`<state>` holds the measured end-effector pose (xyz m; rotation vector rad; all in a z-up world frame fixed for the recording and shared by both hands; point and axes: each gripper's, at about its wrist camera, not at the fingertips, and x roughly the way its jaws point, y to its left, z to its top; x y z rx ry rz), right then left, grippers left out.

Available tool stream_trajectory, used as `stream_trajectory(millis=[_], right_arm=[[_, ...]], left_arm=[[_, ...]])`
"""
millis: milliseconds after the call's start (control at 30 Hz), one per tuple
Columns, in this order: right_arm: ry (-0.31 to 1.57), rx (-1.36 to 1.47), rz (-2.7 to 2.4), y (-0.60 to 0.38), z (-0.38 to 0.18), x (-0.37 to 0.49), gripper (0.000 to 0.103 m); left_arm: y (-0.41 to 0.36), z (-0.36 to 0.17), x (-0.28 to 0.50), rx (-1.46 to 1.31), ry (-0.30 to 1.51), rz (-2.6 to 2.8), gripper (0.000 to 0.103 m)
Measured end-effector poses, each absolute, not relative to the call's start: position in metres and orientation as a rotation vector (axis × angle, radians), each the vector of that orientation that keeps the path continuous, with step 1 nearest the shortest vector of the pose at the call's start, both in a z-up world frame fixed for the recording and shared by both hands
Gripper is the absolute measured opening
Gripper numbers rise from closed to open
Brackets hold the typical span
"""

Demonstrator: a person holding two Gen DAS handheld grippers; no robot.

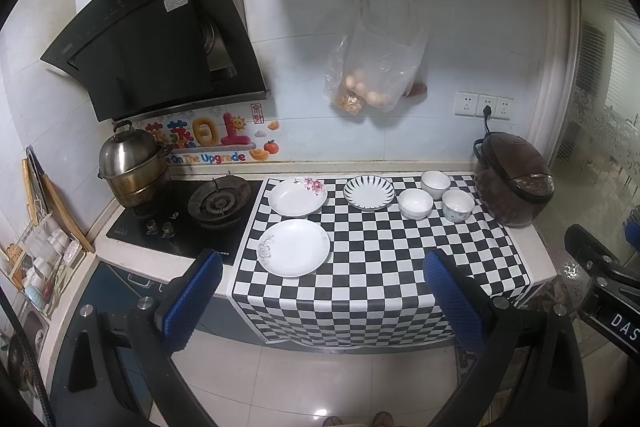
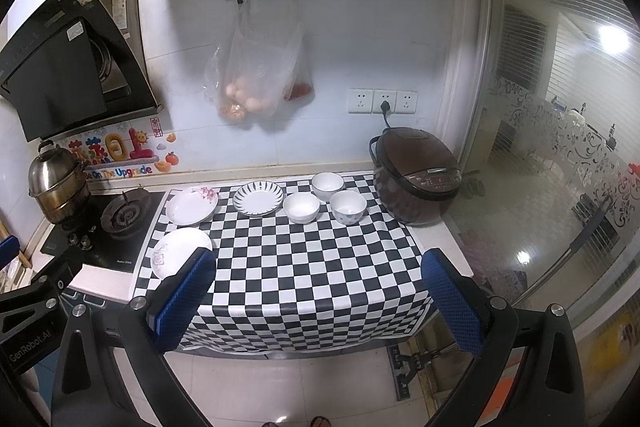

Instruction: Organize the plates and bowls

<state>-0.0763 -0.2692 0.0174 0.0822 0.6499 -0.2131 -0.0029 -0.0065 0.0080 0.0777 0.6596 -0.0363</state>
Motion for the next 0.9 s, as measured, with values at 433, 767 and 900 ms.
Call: stream_trajectory(millis=[433,767,900], right_arm=[[0.667,0.12,-0.229,-0.263,-0.002,-0.049,0.103],[0.816,0.137,-0.074,-0.218,-0.091,0.047,0.103],[0.924,0.17,0.026,-0.191,-0.145,0.102,0.103]], left_arm=[[0.024,-0.011,0.029,0.083,0.664,0.037,0.103],[0.096,-0.098,0.136,0.087,0.854,0.118,0.103],[0.114,-0.14,0.173,0.074,0.948,0.127,0.103]])
